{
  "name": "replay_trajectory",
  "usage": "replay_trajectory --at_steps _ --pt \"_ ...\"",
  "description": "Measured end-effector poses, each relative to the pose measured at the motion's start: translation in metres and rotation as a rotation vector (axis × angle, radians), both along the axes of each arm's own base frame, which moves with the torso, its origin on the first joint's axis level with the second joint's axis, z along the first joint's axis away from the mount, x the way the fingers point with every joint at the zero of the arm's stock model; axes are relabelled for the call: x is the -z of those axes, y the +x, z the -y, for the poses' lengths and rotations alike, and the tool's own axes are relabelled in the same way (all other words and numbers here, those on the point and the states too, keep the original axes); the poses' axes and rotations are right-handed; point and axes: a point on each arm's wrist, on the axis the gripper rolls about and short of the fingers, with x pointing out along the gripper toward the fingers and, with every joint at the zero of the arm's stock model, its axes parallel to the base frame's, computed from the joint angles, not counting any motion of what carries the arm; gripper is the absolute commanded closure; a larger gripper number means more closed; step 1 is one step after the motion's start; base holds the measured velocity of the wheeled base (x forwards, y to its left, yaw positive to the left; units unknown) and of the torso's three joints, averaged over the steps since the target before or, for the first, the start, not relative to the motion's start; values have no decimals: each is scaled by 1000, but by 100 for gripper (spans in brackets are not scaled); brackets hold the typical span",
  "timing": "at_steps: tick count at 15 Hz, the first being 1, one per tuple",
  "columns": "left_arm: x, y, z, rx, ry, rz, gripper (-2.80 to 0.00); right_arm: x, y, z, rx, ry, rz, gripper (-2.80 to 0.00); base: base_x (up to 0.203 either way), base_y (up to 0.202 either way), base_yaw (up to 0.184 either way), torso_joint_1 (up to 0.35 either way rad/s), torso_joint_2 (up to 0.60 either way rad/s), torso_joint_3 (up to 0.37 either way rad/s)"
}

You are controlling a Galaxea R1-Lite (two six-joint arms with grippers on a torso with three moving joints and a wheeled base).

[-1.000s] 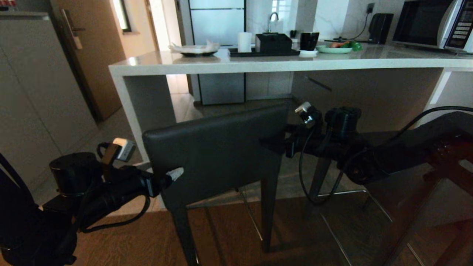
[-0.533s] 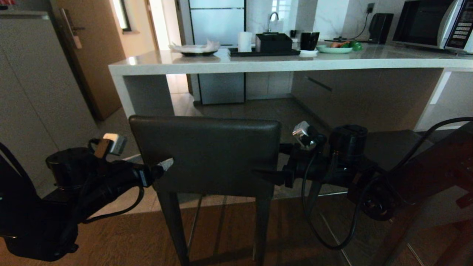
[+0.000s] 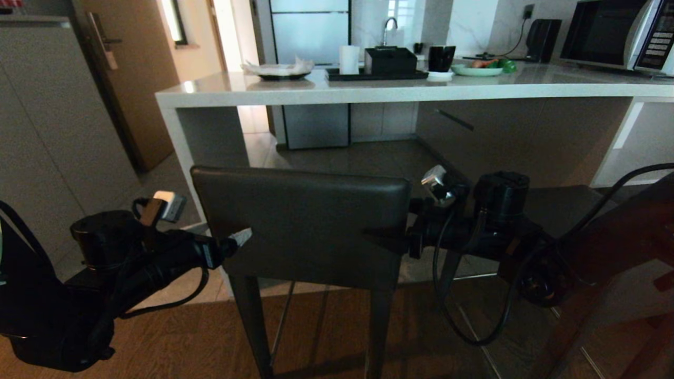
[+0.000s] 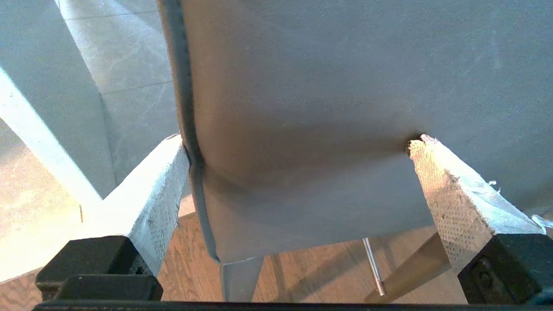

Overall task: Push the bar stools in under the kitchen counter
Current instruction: Push the gray chair back under the dining table

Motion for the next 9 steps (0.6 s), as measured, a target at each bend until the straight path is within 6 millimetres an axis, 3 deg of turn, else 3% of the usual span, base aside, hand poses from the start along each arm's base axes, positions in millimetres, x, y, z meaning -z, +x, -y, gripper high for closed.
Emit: replay_trajectory --at_steps 5,9 --pt "-3 -2 7 30 -3 10 -280 -5 34 36 158 -19 -30 -280 0 0 0 0 0 0" --pt "-4 -7 26 85 -16 3 -280 -2 44 42 198 -26 -37 -280 0 0 0 0 0 0"
